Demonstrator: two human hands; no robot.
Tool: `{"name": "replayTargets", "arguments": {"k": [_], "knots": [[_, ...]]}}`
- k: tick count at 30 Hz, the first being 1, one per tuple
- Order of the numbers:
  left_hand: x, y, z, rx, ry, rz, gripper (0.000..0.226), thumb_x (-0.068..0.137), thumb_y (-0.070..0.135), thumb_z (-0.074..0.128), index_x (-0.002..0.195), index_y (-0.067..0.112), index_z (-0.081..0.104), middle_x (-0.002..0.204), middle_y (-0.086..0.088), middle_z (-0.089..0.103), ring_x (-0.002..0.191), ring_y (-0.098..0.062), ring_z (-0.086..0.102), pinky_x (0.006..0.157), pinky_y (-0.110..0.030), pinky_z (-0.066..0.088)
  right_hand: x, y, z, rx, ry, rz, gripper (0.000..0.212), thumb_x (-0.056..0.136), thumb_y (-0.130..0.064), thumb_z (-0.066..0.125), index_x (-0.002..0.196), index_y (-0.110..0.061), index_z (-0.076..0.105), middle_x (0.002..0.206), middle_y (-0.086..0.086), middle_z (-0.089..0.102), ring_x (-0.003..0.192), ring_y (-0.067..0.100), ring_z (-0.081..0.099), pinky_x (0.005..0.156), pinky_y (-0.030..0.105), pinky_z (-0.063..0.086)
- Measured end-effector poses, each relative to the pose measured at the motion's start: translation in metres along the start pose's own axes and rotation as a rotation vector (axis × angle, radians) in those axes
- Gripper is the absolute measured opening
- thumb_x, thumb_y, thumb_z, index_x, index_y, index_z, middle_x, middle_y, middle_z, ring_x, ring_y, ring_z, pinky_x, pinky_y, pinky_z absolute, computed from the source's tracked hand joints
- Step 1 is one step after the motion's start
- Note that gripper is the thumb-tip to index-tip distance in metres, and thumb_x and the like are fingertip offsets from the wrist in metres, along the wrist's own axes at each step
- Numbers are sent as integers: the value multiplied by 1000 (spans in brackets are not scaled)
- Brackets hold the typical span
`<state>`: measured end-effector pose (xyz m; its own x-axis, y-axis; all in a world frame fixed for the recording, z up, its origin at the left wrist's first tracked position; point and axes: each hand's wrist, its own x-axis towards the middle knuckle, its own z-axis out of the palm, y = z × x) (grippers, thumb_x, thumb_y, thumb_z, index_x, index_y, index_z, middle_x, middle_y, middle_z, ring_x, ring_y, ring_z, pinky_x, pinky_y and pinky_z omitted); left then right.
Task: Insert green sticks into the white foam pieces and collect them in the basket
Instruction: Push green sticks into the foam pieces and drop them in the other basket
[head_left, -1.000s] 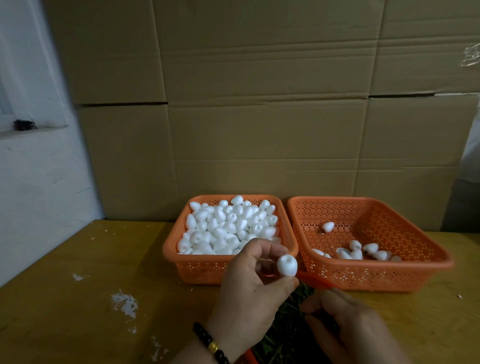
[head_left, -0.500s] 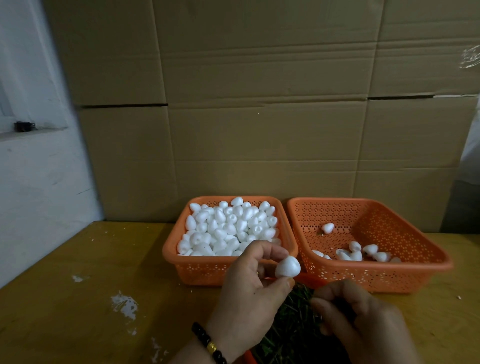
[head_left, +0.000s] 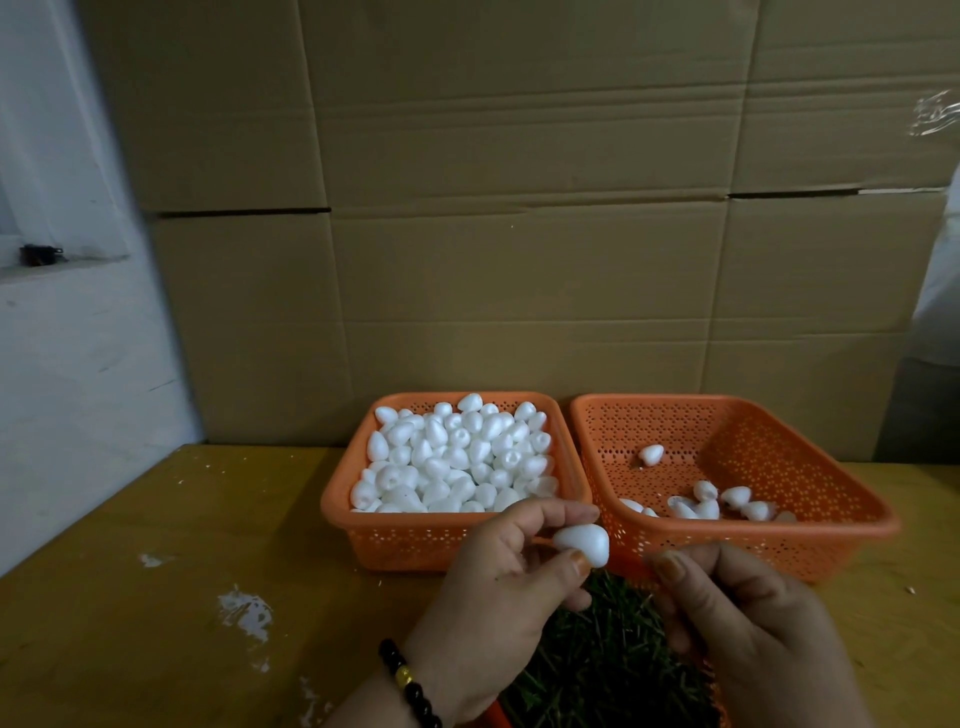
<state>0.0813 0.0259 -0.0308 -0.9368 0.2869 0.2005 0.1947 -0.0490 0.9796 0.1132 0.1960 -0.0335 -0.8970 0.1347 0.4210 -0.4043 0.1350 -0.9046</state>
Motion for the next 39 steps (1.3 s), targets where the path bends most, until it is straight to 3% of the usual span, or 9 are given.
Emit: {"name": "replayTargets", "arguments": {"k": [5,8,11,15,23,29,39], "knots": [[-1,2,2,-113,-39,-47,26,88,14,64,112,22,68,103,-2,66,86,-12,64,79,-31,55,0,-1,2,138,16,-17,29,72,-13,59,91,-26,76,75,12,72,65,18,69,54,20,52],[-1,4,3,-209,-29,-83,24,92,3,58,115,9,59,101,-10,63,79,-15,63,74,-31,55,0,2,3,126,39,-22,29,70,-11,61,90,-26,76,77,13,73,69,23,71,55,23,54],[0,7,4,-346,-44,-134,25,83,9,62,107,3,59,90,-10,65,74,-17,62,69,-32,56,0,6,1,133,63,-2,19,69,-10,62,81,-13,76,75,17,72,67,28,70,52,24,54],[1,8,4,-487,-74,-189,35,77,13,65,109,-1,59,89,-11,67,73,-19,63,68,-34,56,0,6,-1,60,89,-38,11,69,-12,65,77,-11,73,73,11,72,66,23,70,55,20,55],[1,8,5,-467,-54,-190,33,75,14,67,105,0,60,87,-10,69,71,-18,63,67,-33,57,-2,5,-2,-225,112,-190,8,67,-27,66,73,-29,71,82,-7,71,70,0,65,64,13,51],[0,6,8,-412,-48,-183,31,75,16,68,101,2,63,87,-9,68,72,-17,63,68,-31,57,-2,4,-2,-318,98,-227,17,68,-34,64,84,-36,68,75,-8,69,69,5,66,63,23,52],[-2,6,11,-381,-54,-177,33,73,17,69,102,3,63,84,-5,69,72,-15,63,69,-31,57,-2,7,-3,-313,77,-241,15,69,-33,65,82,-38,69,74,-12,70,70,3,67,63,22,52]]}}
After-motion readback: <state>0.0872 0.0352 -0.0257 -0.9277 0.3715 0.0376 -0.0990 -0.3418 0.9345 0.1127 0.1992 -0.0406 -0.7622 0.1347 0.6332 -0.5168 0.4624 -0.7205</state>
